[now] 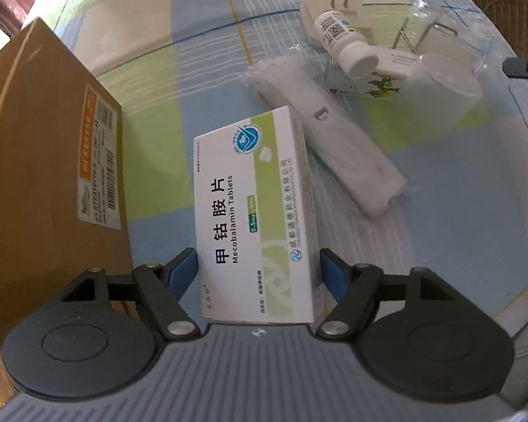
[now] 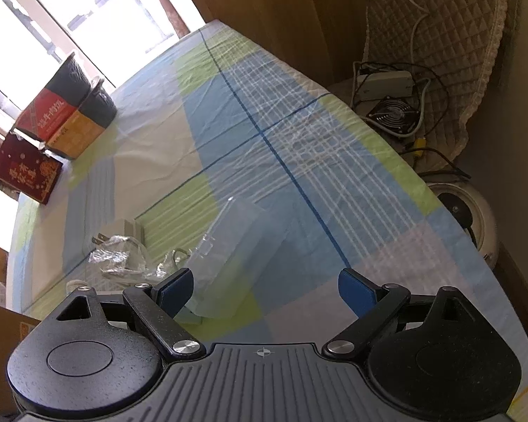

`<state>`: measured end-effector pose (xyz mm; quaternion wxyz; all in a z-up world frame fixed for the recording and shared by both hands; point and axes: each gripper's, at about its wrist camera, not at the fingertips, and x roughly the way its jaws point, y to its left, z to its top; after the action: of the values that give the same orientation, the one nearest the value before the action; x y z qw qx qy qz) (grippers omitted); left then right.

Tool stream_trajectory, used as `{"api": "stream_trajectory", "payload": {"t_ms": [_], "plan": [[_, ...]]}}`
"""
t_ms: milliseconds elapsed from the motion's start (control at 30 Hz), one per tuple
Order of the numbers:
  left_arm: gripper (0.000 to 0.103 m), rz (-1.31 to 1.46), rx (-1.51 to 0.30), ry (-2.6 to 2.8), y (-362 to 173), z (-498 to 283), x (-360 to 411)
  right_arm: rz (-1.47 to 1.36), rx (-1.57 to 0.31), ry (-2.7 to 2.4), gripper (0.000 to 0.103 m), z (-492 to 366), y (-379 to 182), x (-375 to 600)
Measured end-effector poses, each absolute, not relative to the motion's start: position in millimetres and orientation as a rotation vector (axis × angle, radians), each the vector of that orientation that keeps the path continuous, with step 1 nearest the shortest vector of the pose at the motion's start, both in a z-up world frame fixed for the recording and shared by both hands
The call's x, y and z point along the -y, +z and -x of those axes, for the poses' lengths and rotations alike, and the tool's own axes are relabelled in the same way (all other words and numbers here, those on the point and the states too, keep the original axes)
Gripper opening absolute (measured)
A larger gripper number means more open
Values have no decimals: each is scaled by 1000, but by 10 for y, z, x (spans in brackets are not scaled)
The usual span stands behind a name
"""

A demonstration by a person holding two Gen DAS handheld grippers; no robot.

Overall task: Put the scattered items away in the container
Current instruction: 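Lift Mecobalamin box with left gripper while right gripper grasps the clear plastic case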

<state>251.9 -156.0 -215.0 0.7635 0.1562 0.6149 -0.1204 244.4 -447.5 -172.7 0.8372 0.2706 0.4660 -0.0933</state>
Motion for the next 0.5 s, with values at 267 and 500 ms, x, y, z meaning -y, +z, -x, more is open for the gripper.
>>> {"api": "stream_trajectory", "payload": {"t_ms": [267,500], "plan": [[67,-280,-1299,-273,-2201,-2727,1553,-621,-951,-200,94,-2459,-1702,4481],[67,-317,-1163,-254,-1886,-2737,1578,-669,-928,-205,94,-2665,-1710,4445]]}}
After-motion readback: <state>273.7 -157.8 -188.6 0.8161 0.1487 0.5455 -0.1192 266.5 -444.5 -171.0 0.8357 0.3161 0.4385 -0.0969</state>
